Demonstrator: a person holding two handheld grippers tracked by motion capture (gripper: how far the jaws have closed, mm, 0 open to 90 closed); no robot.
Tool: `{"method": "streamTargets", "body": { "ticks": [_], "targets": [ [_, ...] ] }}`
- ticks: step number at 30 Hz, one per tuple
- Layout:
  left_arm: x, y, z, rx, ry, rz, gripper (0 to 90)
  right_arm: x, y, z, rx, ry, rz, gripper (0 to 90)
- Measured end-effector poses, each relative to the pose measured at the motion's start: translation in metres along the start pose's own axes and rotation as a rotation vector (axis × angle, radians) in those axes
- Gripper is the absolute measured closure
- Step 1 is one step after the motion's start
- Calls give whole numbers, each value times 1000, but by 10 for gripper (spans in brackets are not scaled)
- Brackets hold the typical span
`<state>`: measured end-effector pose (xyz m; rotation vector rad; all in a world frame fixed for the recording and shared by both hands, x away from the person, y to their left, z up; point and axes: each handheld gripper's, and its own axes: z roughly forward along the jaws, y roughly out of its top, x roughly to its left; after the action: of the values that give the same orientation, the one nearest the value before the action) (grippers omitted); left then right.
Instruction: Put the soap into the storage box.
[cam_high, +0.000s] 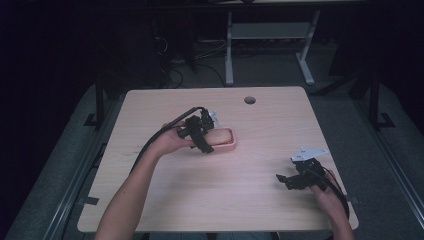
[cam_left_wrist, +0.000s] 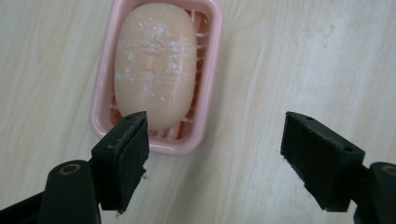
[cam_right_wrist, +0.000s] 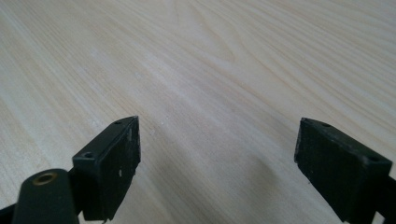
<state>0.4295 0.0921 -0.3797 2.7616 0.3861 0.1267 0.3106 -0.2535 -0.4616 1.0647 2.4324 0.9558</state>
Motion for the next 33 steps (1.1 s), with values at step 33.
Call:
{"method": "streamTargets", "body": {
  "ticks": [33],
  "targets": [
    [-24,-59,-15,-38,9,-67,217,3,4,2,22,-44,1,138]
  ]
}}
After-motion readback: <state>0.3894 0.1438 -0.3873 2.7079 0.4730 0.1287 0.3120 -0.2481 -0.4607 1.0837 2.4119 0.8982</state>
